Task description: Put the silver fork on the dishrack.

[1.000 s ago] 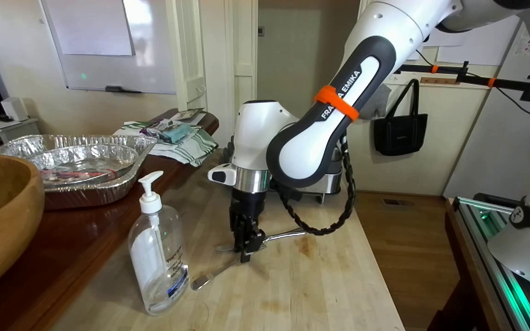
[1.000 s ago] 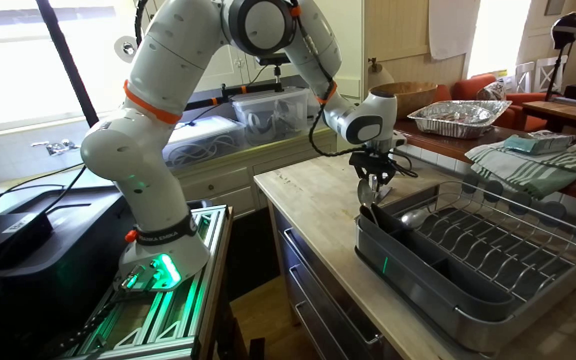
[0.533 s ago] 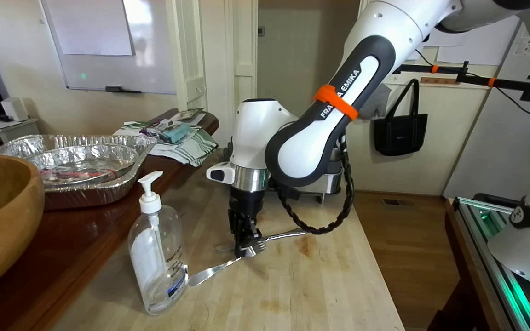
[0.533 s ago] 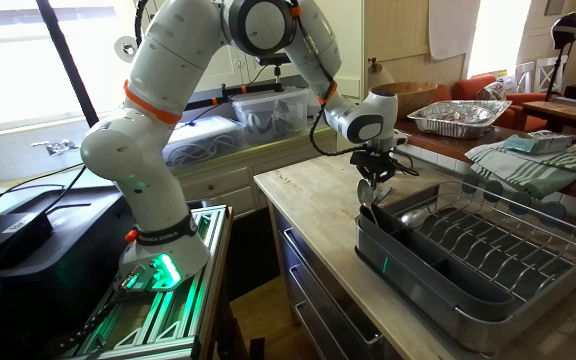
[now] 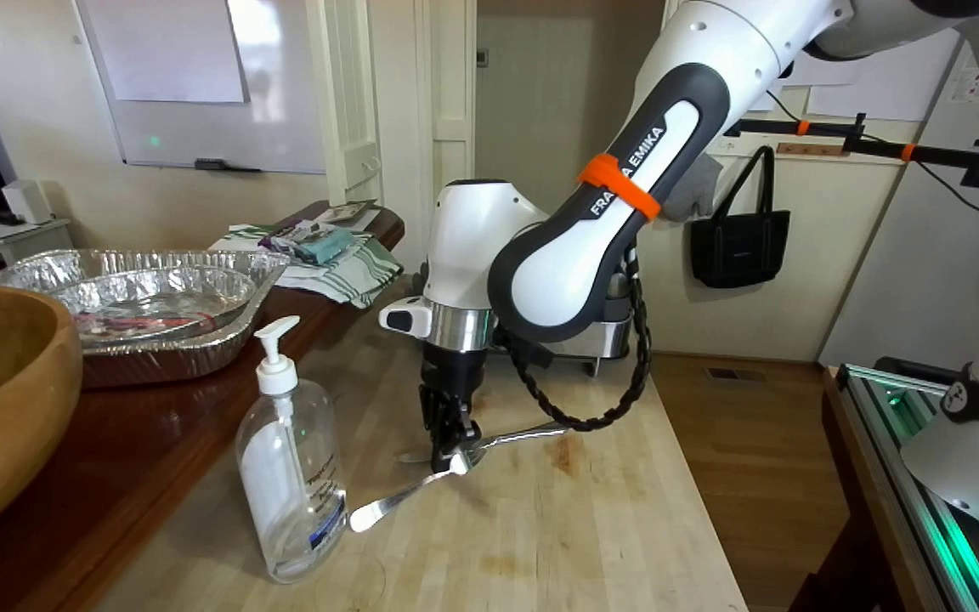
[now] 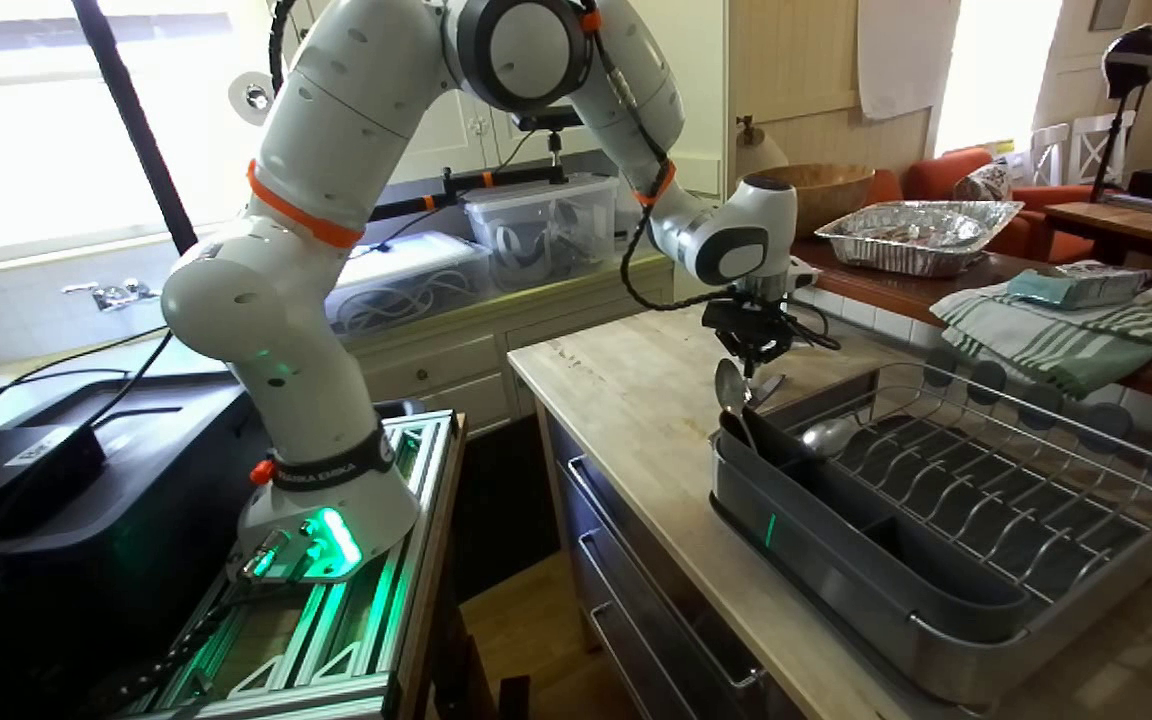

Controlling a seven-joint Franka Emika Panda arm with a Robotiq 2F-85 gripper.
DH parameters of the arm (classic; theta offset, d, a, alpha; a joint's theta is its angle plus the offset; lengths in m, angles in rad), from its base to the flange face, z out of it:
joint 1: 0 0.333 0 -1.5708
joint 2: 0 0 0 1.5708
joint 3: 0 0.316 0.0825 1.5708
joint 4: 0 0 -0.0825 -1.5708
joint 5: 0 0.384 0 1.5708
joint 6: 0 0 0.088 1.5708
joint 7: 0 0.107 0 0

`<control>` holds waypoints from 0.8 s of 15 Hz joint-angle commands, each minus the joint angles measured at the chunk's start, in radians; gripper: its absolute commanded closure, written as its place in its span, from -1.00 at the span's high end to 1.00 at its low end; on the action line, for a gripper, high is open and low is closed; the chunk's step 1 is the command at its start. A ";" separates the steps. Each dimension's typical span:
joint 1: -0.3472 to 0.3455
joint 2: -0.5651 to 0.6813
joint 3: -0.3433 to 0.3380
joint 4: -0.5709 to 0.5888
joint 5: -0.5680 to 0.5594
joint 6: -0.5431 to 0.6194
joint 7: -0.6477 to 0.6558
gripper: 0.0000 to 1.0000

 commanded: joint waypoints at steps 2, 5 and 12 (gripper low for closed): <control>-0.001 0.038 -0.001 0.037 -0.039 -0.034 0.025 -0.36; 0.000 0.052 -0.002 0.045 -0.045 -0.041 0.024 0.06; 0.009 0.062 -0.008 0.060 -0.063 -0.055 0.028 -0.38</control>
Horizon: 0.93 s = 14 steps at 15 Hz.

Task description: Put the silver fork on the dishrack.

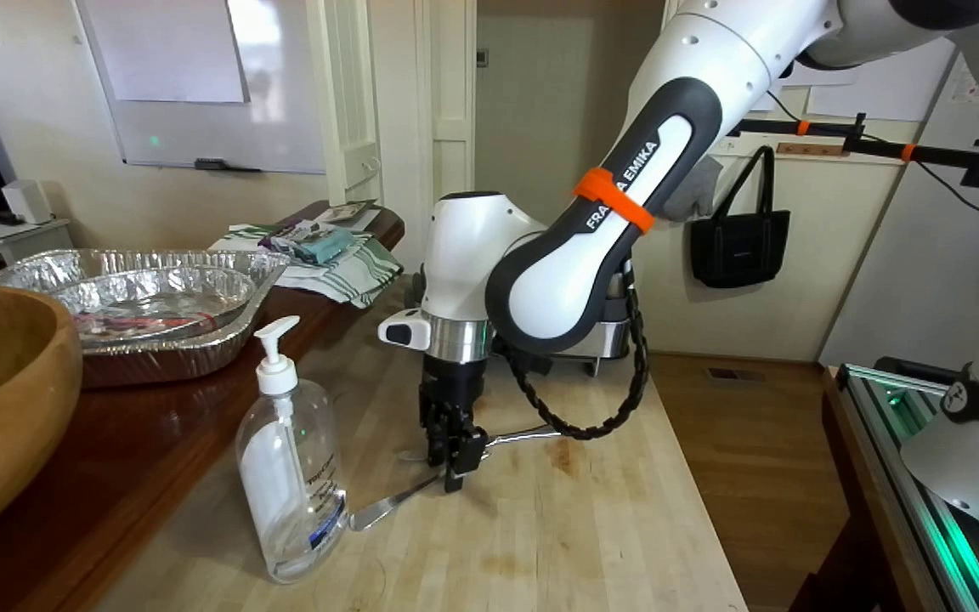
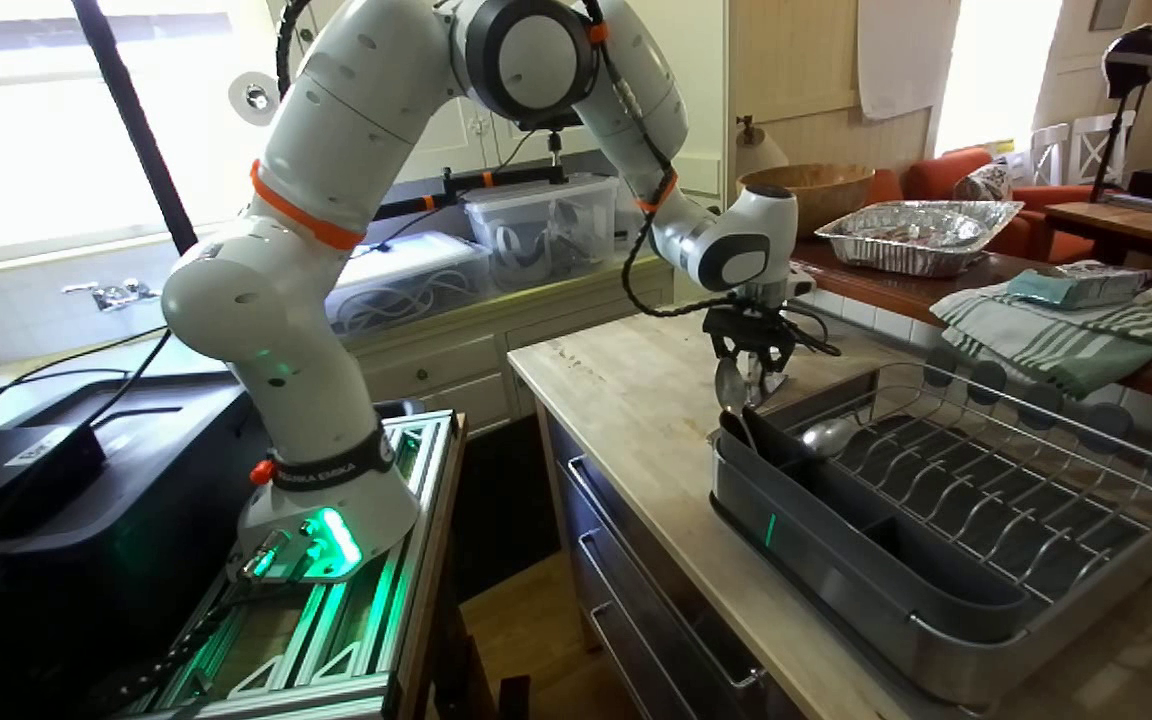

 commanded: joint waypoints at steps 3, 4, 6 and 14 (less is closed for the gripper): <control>0.007 0.031 -0.012 0.041 -0.046 -0.032 0.031 -0.87; 0.008 0.031 -0.012 0.042 -0.047 -0.032 0.032 -0.98; 0.009 0.034 -0.013 0.046 -0.048 -0.035 0.033 -1.00; 0.011 -0.021 -0.028 0.017 -0.064 -0.095 0.058 -0.96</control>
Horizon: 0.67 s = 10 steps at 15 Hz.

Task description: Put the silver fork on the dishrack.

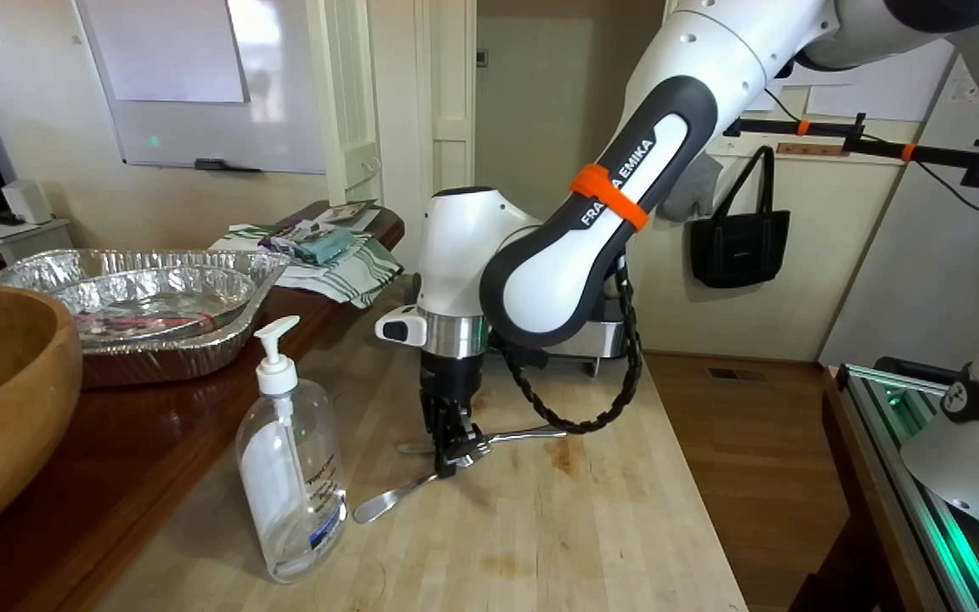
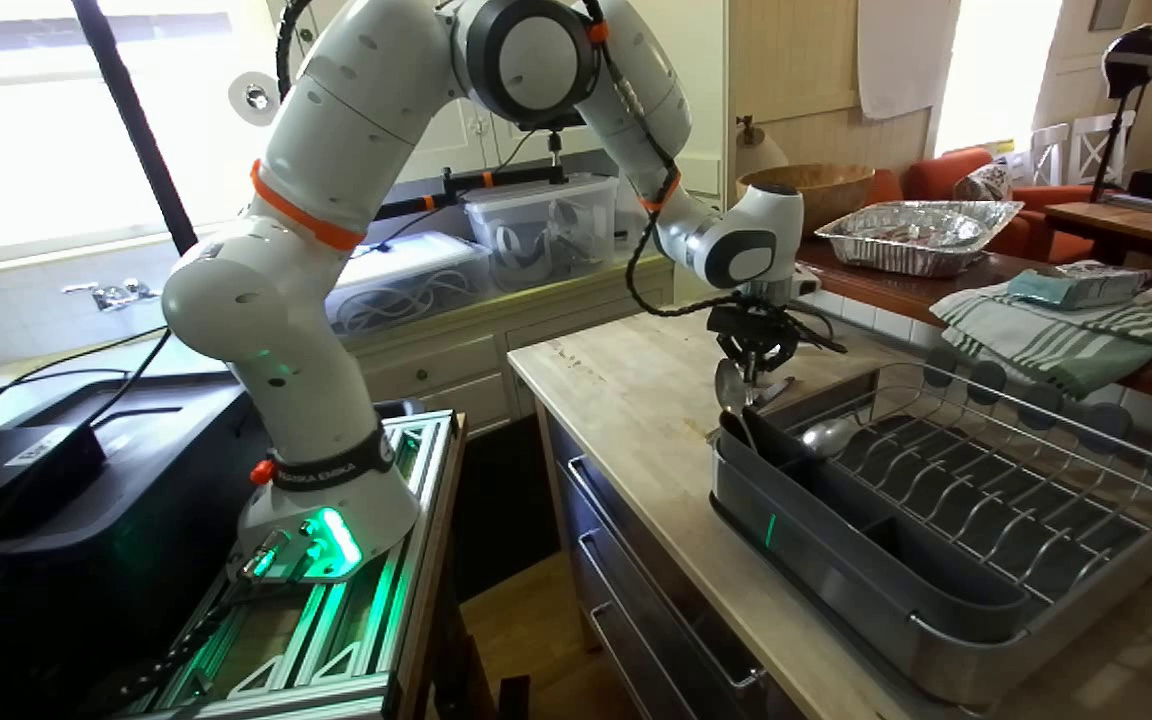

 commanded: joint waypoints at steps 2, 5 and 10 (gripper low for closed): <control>0.012 -0.044 -0.027 -0.020 -0.055 -0.069 0.055 -0.96; 0.016 -0.076 -0.037 -0.036 -0.077 -0.088 0.076 -0.96; 0.019 -0.146 -0.040 -0.070 -0.103 -0.136 0.094 -0.96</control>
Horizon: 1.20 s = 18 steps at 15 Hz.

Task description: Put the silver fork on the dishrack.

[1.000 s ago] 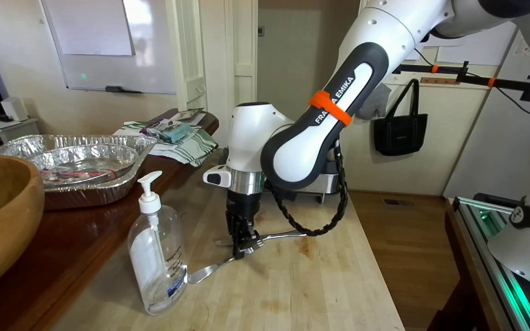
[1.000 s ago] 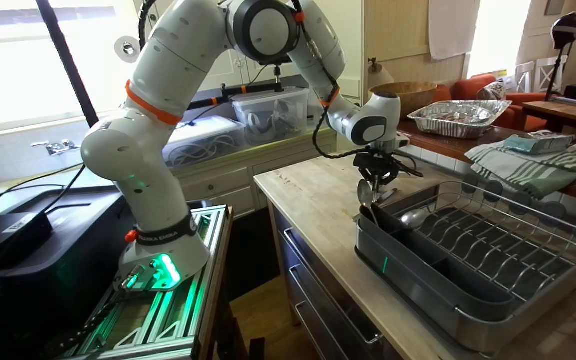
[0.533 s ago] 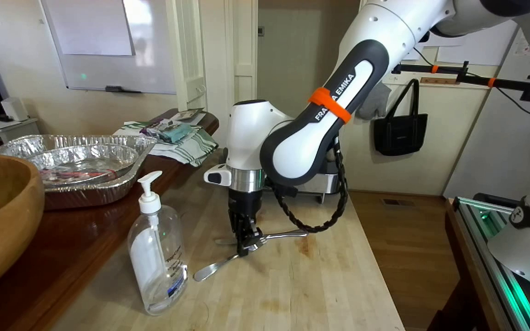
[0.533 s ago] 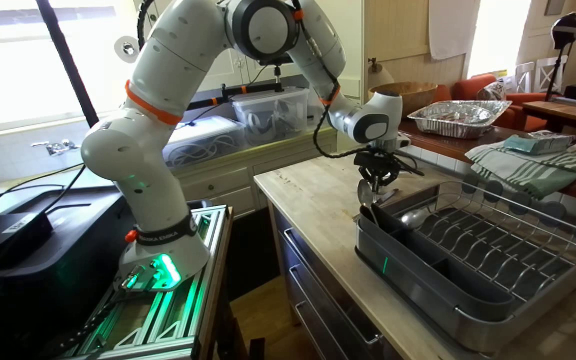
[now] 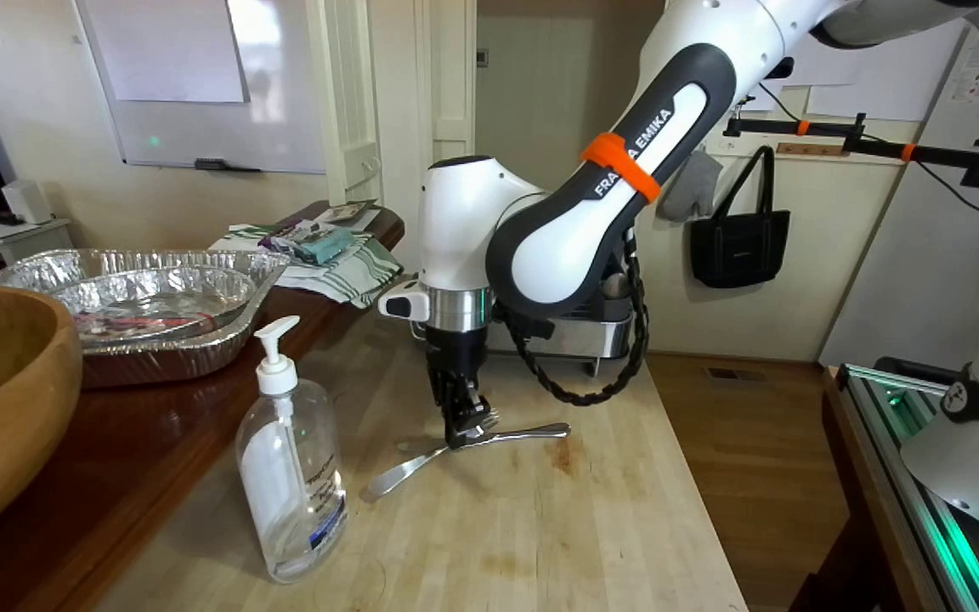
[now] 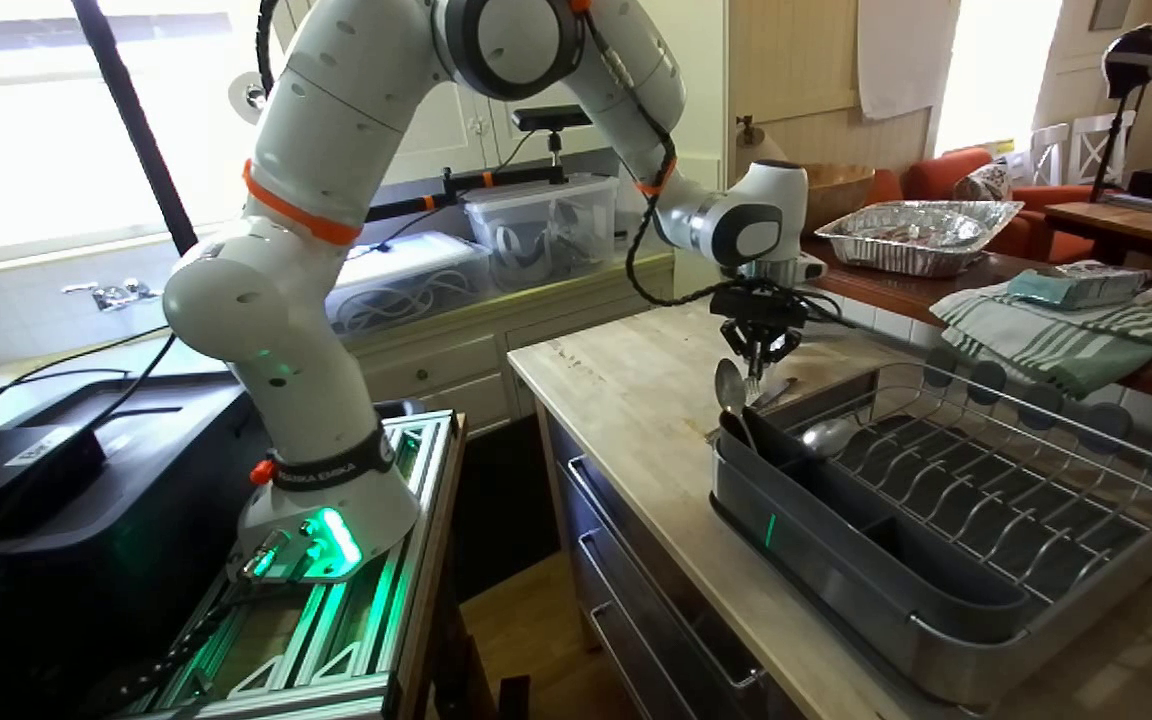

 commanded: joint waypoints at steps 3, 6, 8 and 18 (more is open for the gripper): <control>0.008 -0.146 -0.009 -0.102 -0.037 -0.092 0.038 -0.96; 0.012 -0.231 -0.017 -0.150 -0.046 -0.150 0.055 -0.96; 0.014 -0.285 -0.024 -0.180 -0.059 -0.186 0.080 -0.96; 0.003 -0.510 -0.067 -0.269 -0.096 -0.412 0.192 -0.96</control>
